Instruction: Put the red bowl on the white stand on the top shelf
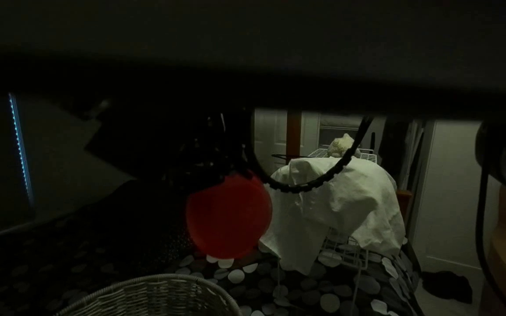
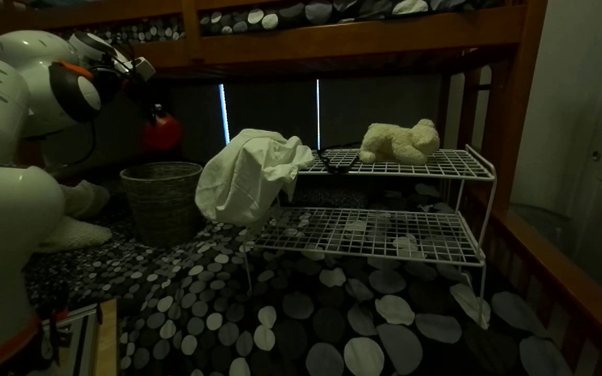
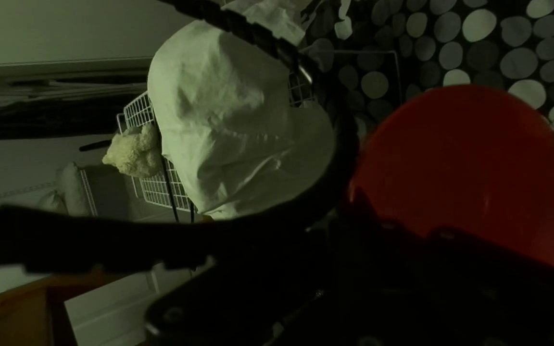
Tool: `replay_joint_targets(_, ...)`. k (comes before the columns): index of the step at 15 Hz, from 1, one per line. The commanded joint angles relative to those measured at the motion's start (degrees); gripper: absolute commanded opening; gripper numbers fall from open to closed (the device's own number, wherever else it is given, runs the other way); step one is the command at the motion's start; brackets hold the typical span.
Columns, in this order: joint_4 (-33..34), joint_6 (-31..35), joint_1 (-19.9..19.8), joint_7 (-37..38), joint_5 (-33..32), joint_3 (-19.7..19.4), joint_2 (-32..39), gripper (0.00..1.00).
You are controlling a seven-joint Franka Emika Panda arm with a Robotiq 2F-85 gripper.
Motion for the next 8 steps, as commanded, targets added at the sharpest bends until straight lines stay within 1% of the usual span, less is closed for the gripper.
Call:
replay_joint_targets(1, -1.0, 0.1, -0.7, 0.1, 0.5, -0.4, -4.0, 0.01)
replay_joint_targets(5, 0.3, 0.3, -1.3, 2.9, 2.3, 0.7, -7.1, 0.01)
replay_joint_targets(7, -0.8, 0.1, -1.6, 7.6, 6.0, 0.7, -9.3, 0.01)
replay_joint_targets(8, -2.5, 0.1, -1.5, 10.7, 8.3, 0.4, -11.0, 0.01)
